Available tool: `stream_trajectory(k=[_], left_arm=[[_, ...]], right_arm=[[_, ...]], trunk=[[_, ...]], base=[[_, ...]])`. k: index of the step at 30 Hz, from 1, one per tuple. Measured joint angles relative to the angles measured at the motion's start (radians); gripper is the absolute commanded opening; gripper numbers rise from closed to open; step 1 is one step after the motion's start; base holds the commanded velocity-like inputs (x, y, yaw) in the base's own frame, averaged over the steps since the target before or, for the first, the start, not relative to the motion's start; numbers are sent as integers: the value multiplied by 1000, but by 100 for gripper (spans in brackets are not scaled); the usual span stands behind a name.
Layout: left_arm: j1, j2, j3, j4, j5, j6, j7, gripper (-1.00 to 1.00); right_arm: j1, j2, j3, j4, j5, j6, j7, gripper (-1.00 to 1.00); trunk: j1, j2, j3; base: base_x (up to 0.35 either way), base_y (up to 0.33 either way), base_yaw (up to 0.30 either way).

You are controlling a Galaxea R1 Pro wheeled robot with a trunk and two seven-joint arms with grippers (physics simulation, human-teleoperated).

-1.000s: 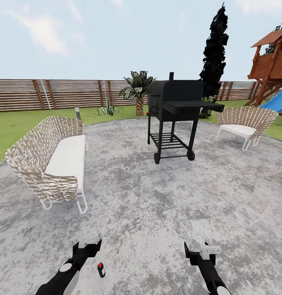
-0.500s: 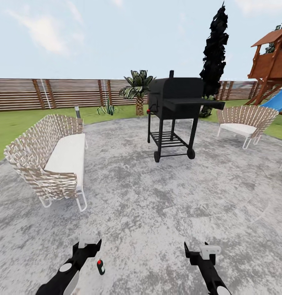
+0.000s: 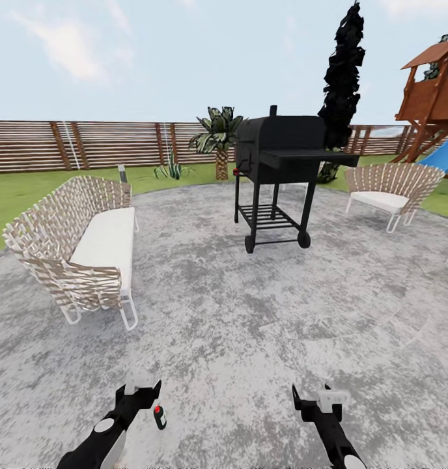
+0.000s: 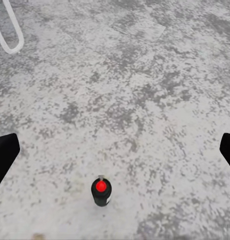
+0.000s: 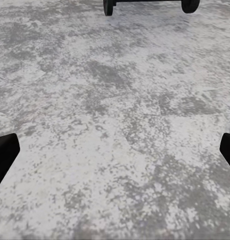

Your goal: In the garden, pick up the pesticide atomizer on the floor and spray pesticide onto both trees until each tree trunk is fully covered.

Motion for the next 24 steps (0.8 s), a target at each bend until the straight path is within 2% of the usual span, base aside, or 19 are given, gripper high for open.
stream_trajectory(k=[18, 24], left_arm=[[-1, 0, -5, 1, 0, -3, 2, 100], [-2, 2, -6, 0, 0, -3, 2, 100]], right_arm=[[0, 0, 0, 2, 0, 2, 0, 100], [0, 1, 0, -1, -1, 2, 0, 100]], trunk=[[69, -126, -85], [92, -168, -105]], base=[[0, 0, 0], [0, 0, 0]])
